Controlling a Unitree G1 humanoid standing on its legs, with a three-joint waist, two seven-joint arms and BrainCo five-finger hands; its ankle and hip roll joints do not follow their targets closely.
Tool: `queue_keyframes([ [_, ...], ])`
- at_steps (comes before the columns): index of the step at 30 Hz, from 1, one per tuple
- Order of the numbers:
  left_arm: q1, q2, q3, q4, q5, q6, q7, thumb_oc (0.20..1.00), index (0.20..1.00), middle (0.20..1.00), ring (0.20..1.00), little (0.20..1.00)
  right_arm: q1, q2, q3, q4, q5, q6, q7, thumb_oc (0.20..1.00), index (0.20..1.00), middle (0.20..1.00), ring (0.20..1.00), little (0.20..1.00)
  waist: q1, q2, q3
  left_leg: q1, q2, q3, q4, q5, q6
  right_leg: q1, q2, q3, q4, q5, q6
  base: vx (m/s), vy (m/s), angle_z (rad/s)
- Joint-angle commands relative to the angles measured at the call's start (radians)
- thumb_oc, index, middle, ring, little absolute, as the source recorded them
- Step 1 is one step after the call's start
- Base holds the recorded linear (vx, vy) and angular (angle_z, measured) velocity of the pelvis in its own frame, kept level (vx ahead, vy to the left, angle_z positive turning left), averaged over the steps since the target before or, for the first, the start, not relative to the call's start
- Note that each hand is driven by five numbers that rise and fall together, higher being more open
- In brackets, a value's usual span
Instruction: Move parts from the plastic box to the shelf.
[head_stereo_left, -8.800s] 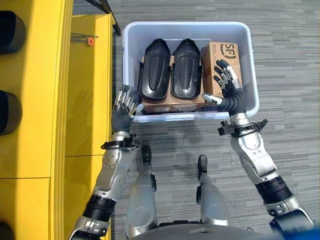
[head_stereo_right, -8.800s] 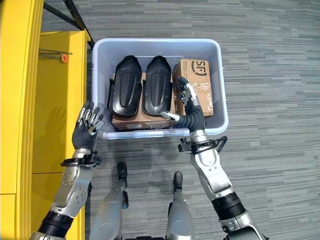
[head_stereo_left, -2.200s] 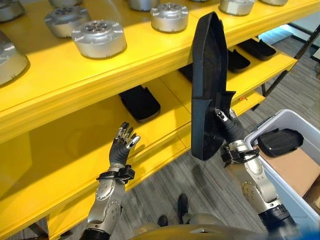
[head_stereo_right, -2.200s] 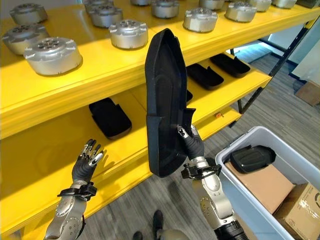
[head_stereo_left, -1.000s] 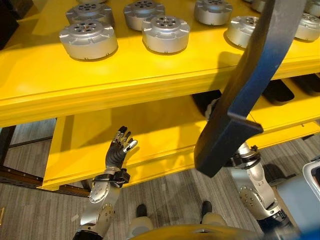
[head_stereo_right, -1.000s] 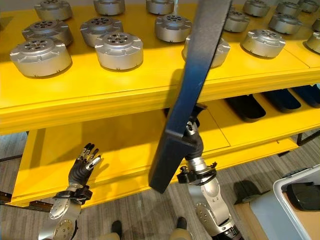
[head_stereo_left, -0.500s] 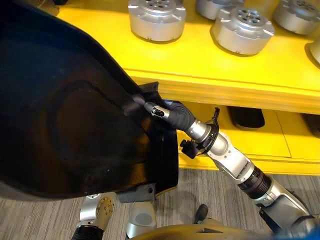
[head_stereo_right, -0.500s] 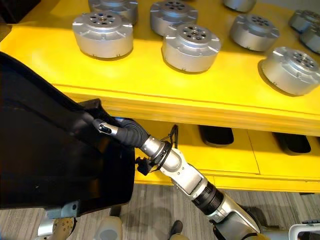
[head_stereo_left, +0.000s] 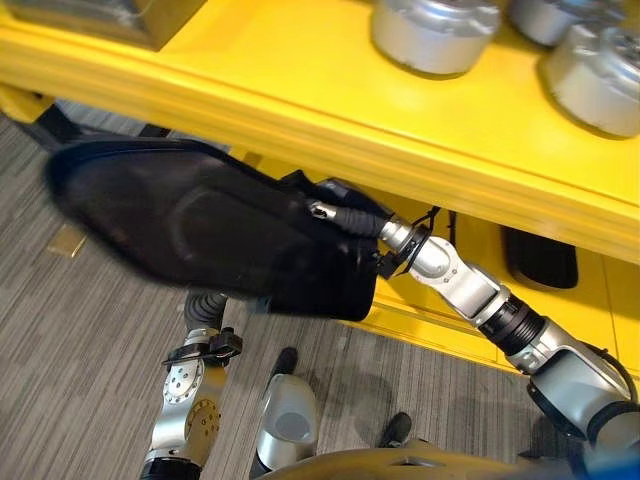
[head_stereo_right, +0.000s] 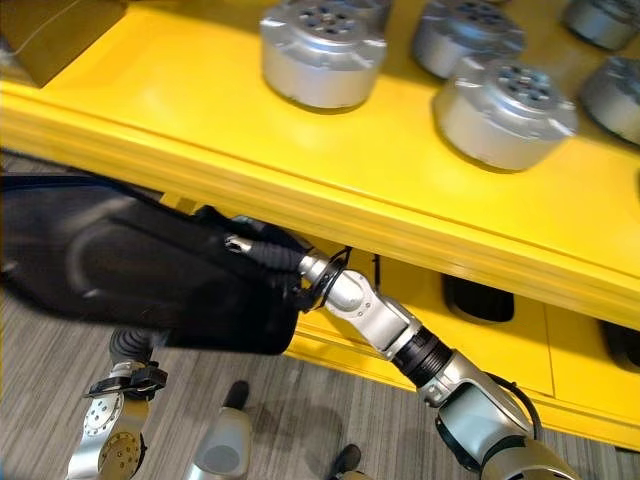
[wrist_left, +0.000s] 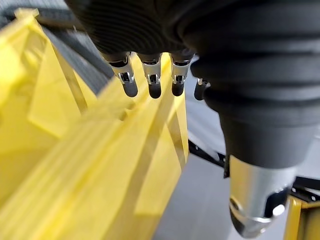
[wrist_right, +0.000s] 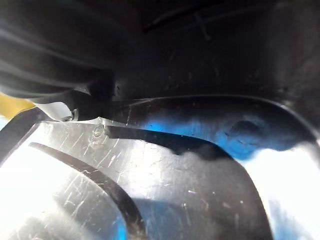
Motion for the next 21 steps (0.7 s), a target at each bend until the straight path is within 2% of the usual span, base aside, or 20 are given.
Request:
queue_keyframes([
  [1,0.000,0.053,0.003,-0.071,-0.015,-0.068,-0.035,1.000,1.000,1.000,1.000,1.000,-0.027,0.034,-0.015,-0.043,-0.020,-0.057,-0.038,0.200,0.200,0.200,0.200,0.200,-0.010,0.021,-0.070,0.057,0.037,0.030,-0.024,0.012,0.001,-0.021,-0.055,0.061,0.205,-0.050,0.037,-0.02,-0.008,0.11],
  [11,-0.003,0.068,-0.009,-0.072,-0.016,-0.072,-0.045,1.000,1.000,1.000,1.000,1.000,-0.044,0.030,-0.032,0.115,-0.098,-0.036,-0.092,0.200,0.200,0.200,0.200,0.200,-0.003,0.036,-0.052,0.030,0.031,0.015,0.002,0.010,0.001,-0.035,-0.060,0.056,0.226,-0.054,0.032,-0.01,0.002,0.04],
  [16,-0.008,0.080,-0.031,-0.075,-0.026,-0.076,-0.036,1.000,1.000,1.000,1.000,1.000,-0.081,0.040,-0.149,0.253,-0.022,-0.020,-0.208,0.200,0.200,0.200,0.200,0.200,-0.008,0.046,-0.046,0.023,0.032,0.017,0.008,0.011,0.004,-0.046,-0.057,0.064,0.229,-0.051,0.030,0.00,0.000,0.00],
  [21,-0.015,0.086,-0.040,-0.074,-0.030,-0.075,-0.033,1.000,1.000,1.000,1.000,1.000,-0.111,0.029,-0.191,0.297,0.010,-0.014,-0.252,0.200,0.200,0.200,0.200,0.200,-0.010,0.050,-0.039,0.023,0.032,0.018,0.009,0.012,0.004,-0.048,-0.057,0.069,0.229,-0.050,0.029,0.00,0.001,-0.01],
])
